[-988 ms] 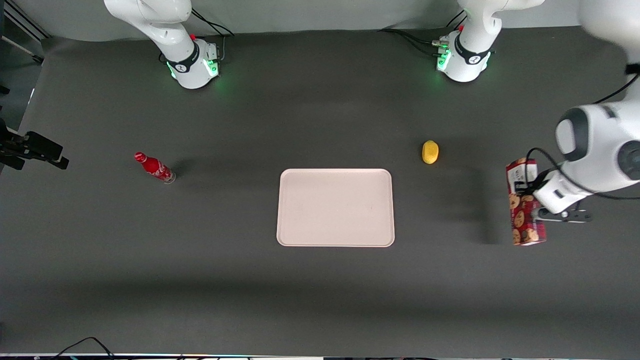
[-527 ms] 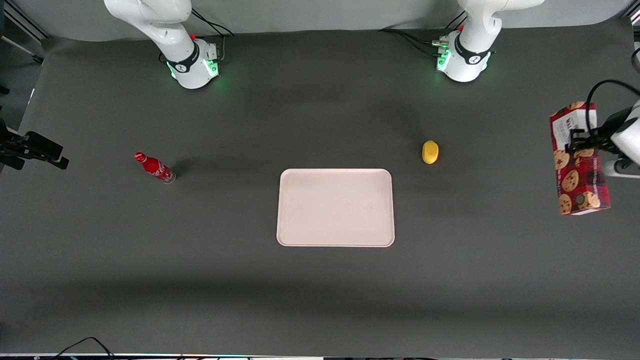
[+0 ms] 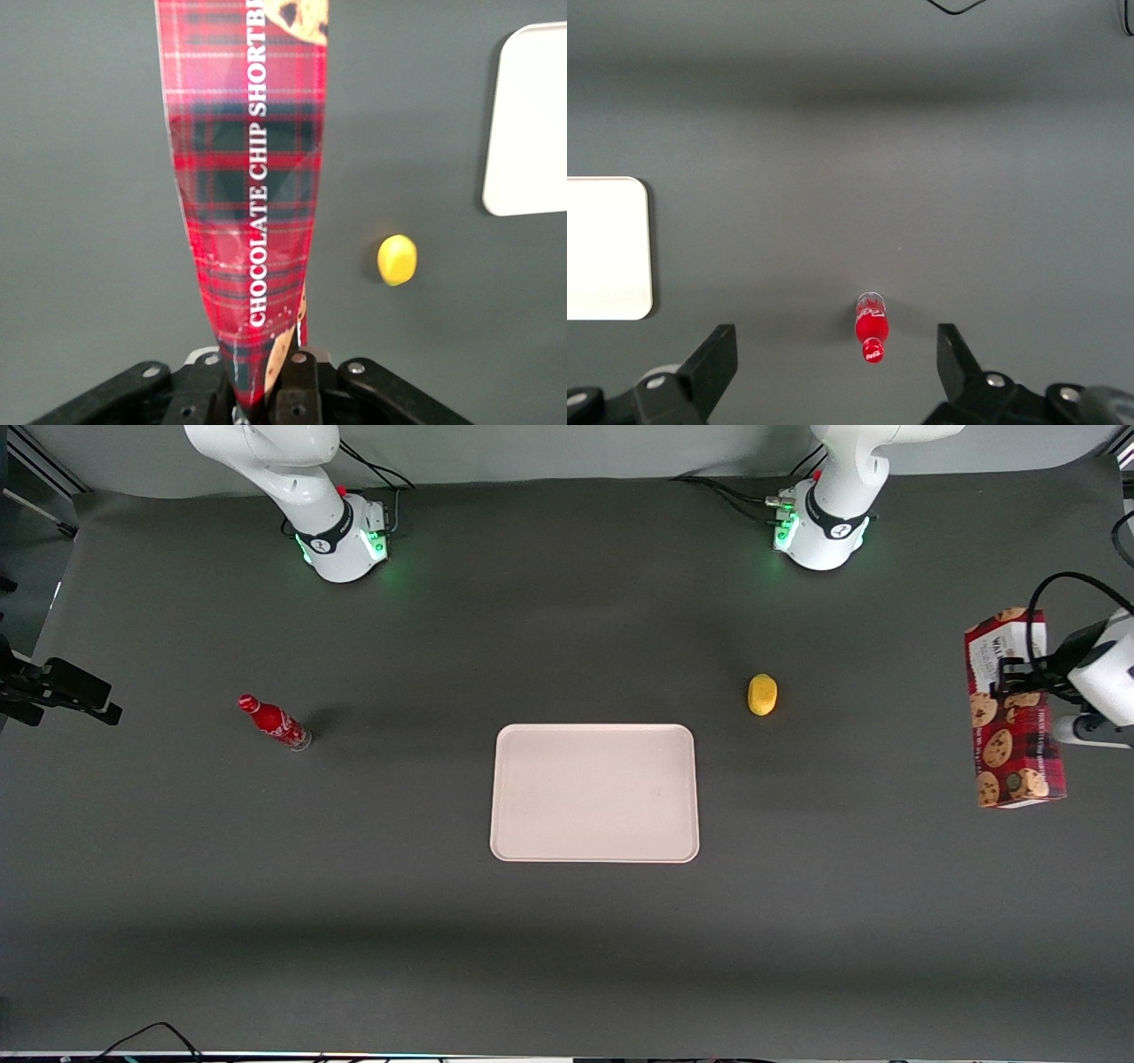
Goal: Place red cookie box on tray
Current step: 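Carry the cookie box over the pink tray with the left gripper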
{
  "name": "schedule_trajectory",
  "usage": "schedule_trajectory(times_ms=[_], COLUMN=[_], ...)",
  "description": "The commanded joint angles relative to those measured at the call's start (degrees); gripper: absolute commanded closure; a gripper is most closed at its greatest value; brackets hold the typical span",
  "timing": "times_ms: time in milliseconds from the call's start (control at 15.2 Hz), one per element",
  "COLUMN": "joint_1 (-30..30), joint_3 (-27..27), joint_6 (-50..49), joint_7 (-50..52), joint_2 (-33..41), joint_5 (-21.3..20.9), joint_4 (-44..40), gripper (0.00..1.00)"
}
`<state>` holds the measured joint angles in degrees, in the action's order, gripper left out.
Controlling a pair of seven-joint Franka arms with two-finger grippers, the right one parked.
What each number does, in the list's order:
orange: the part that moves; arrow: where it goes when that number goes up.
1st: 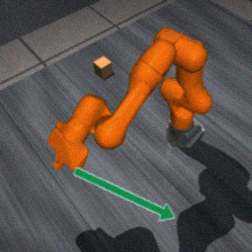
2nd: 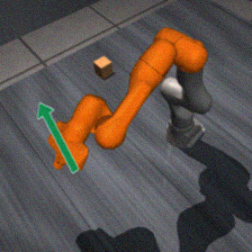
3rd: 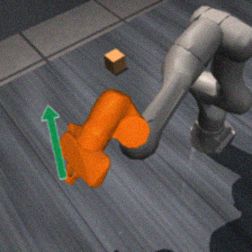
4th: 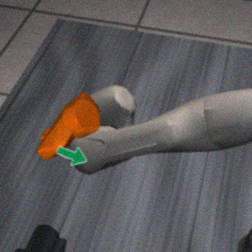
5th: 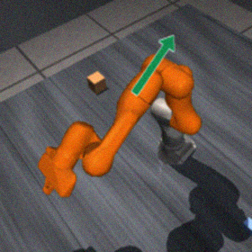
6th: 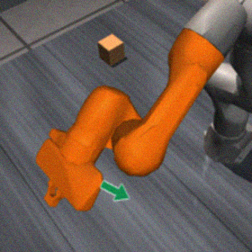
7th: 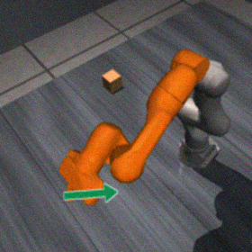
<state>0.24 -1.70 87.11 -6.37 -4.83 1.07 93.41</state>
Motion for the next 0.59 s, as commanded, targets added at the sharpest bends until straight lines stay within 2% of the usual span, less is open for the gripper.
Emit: schedule_trajectory(times_ms=[0,132,527], joint_1=[-0.5,-0.6,-2.1], joint_3=[7.1,12.0,26.2], joint_6=[0.7,2.5,17.7], joint_7=[11.3,17.4,37.4], joint_2=[-0.1,-0.1,-0.5], joint_5=[0.4,0.4,-0.3], joint_4=[-1.2,0.0,9.3], gripper=[1.00,1.00,1.00])
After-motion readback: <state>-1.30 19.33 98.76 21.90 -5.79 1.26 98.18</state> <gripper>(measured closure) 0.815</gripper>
